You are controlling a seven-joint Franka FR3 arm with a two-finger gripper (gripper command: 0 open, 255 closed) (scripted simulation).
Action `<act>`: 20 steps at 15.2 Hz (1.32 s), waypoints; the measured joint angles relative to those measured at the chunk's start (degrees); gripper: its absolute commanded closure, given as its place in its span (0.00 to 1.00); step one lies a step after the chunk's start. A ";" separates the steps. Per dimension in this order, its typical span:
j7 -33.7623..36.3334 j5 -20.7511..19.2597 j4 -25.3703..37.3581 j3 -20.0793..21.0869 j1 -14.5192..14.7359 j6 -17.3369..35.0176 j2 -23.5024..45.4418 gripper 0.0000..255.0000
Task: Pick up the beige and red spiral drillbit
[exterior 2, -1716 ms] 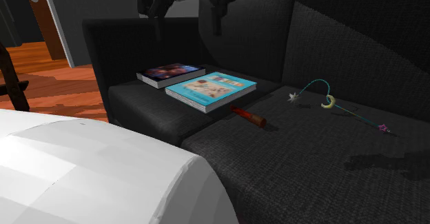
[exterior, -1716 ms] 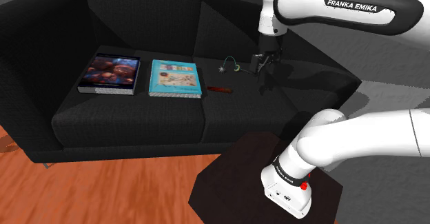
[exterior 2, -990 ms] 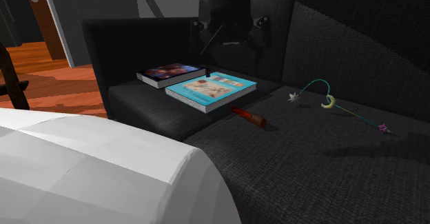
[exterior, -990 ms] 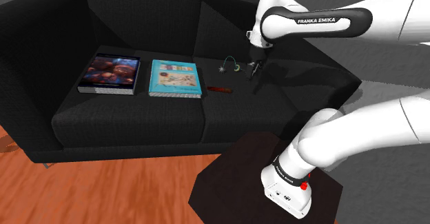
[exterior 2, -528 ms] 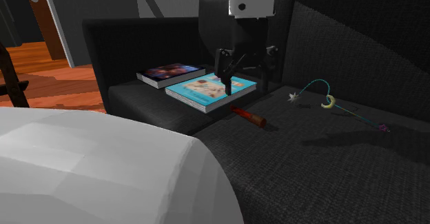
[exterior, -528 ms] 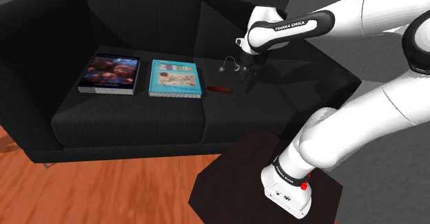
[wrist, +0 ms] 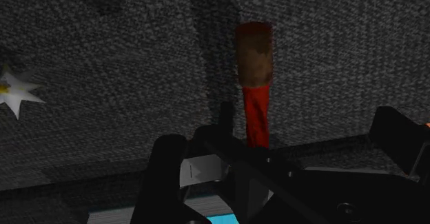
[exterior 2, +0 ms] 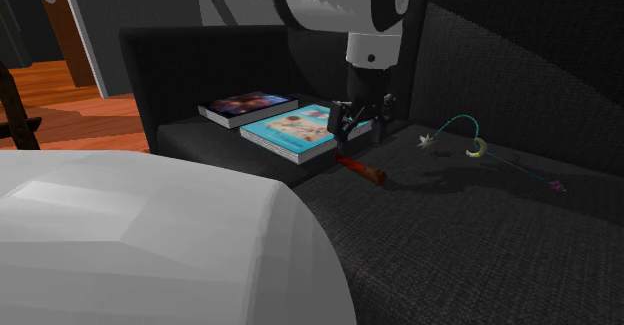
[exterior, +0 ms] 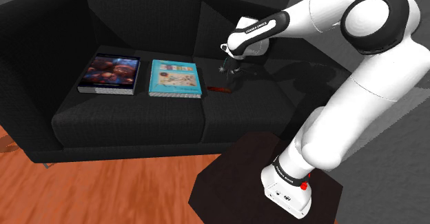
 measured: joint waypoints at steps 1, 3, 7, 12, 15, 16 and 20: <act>-3.29 2.28 1.11 0.16 0.30 0.92 2.15 0.00; -9.12 6.23 3.76 0.48 0.08 1.83 6.11 0.00; -12.38 8.98 3.89 1.03 -0.32 4.25 9.03 0.00; -14.32 11.43 3.54 1.73 -0.73 7.07 11.92 1.00; -14.57 11.62 3.69 1.66 -0.88 7.80 11.91 1.00; -14.52 11.62 3.76 1.65 -0.87 7.69 11.94 1.00; -14.53 11.64 3.65 1.65 -0.86 7.72 11.85 1.00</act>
